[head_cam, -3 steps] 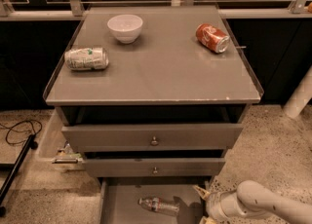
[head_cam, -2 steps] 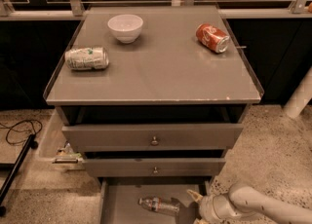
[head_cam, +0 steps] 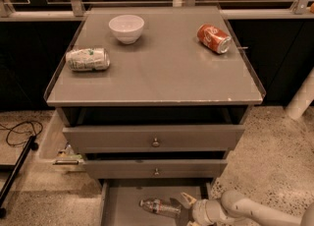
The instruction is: Pick water bottle from bottom drawer and place on counter
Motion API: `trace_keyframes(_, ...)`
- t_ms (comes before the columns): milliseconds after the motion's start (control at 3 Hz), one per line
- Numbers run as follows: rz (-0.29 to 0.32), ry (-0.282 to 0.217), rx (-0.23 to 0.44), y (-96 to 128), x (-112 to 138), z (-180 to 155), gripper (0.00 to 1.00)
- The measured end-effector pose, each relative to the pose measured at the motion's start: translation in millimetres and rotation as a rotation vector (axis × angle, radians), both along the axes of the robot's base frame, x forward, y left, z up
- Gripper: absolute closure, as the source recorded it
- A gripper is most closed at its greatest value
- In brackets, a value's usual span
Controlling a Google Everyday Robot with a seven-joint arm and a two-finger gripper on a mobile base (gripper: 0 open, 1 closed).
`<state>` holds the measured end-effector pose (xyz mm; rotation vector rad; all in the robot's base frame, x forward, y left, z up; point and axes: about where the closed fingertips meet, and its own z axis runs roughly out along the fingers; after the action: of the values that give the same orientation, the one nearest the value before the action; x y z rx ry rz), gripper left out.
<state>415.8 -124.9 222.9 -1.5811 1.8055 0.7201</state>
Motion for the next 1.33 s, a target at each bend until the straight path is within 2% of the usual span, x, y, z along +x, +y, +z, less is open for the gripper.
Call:
trace_keyframes(333, -0.013, -0.067, -0.063, -9.8, 24.7, -16.6, 0.00)
trace_keyframes(667, -0.065, -0.112, -0.109, -28.0, 43.2, -22.1, 0.00)
trace_keyframes(1000, -0.065, -0.112, -0.109, -27.6, 43.2, -22.4, 0.00)
trace_keyframes(1333, -0.071, -0.106, -0.117, -18.2, 50.6, -38.5, 0.00)
